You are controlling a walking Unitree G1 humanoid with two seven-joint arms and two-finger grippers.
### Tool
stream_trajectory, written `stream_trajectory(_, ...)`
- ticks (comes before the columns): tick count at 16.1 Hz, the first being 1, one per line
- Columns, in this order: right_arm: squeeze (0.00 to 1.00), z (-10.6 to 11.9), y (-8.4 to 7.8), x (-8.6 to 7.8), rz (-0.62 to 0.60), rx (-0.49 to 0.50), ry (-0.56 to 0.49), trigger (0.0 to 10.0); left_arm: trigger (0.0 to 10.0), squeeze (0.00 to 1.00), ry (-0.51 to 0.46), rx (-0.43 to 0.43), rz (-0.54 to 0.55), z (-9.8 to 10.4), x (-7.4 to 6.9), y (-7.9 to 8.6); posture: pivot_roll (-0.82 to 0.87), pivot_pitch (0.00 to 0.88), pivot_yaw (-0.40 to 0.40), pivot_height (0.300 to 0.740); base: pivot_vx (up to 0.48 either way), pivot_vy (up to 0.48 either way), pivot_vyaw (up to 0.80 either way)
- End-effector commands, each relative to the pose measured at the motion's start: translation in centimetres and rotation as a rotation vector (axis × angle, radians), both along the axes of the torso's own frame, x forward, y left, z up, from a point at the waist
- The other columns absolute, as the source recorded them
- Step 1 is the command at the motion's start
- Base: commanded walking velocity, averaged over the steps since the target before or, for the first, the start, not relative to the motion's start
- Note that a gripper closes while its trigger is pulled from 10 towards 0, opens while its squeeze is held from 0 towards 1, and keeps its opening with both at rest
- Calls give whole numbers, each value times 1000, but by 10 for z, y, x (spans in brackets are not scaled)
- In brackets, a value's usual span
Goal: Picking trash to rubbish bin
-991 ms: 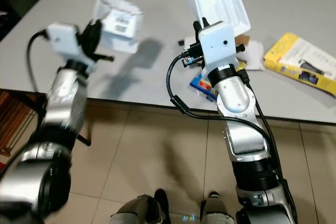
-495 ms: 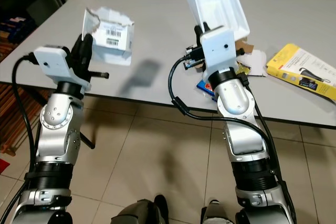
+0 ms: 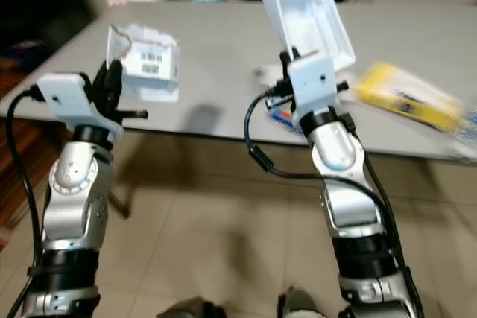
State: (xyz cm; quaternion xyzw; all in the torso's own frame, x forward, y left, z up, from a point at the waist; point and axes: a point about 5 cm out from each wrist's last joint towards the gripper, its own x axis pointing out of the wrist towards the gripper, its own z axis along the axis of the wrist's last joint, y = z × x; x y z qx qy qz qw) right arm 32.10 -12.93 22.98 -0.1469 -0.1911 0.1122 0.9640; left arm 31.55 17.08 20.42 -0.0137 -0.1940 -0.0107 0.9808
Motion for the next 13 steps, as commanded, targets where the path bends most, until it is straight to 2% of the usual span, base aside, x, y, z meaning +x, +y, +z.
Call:
stream_trajectory(1, 0, 5, -3, -2, -2, 9, -18, 10000, 0, 0, -8, -6, -16, 6, 0, -4, -178, 79, 134, 740, 0, 0, -800)
stream_trajectory(13, 0, 5, -4, -4, -12, 7, -16, 10000, 0, 0, 66, -30, -44, -2, 1, -10, -189, 89, 143, 740, 0, 0, -800)
